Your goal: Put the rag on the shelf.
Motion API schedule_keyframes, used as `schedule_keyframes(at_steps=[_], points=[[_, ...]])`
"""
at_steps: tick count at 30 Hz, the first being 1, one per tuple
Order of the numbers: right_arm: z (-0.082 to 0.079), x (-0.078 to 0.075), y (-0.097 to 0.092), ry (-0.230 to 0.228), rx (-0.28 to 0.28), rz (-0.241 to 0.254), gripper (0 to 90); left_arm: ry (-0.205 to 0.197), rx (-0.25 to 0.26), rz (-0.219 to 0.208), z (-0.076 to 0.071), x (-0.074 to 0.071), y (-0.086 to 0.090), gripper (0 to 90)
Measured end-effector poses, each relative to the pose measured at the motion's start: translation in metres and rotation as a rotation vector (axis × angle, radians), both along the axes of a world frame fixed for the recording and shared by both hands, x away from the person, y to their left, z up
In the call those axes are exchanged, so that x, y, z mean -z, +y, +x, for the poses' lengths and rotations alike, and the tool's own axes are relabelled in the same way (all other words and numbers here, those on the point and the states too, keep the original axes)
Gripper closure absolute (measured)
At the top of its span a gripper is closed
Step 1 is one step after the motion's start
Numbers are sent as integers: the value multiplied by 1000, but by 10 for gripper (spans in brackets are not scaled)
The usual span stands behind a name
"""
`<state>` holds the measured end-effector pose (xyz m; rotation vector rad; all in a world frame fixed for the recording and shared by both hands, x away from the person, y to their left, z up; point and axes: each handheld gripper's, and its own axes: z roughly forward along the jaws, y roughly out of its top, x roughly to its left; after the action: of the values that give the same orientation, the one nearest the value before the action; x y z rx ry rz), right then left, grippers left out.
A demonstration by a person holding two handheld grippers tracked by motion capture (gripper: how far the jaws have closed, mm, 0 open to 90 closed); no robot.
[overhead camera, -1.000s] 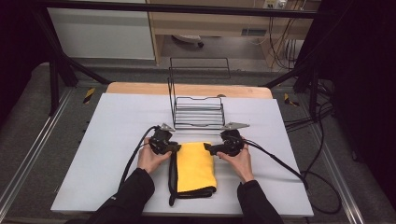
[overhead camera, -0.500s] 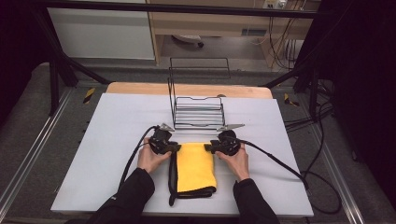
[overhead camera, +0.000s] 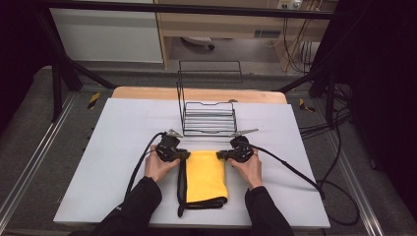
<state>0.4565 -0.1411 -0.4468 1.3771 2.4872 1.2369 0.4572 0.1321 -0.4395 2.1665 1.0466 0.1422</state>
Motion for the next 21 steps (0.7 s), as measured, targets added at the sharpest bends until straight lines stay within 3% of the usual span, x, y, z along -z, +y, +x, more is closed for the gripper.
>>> schedule_keyframes(at_steps=[21], points=[[-25,-34,-10,-112,-3,89,838,-112,8,-101,-26,-34,10,791]])
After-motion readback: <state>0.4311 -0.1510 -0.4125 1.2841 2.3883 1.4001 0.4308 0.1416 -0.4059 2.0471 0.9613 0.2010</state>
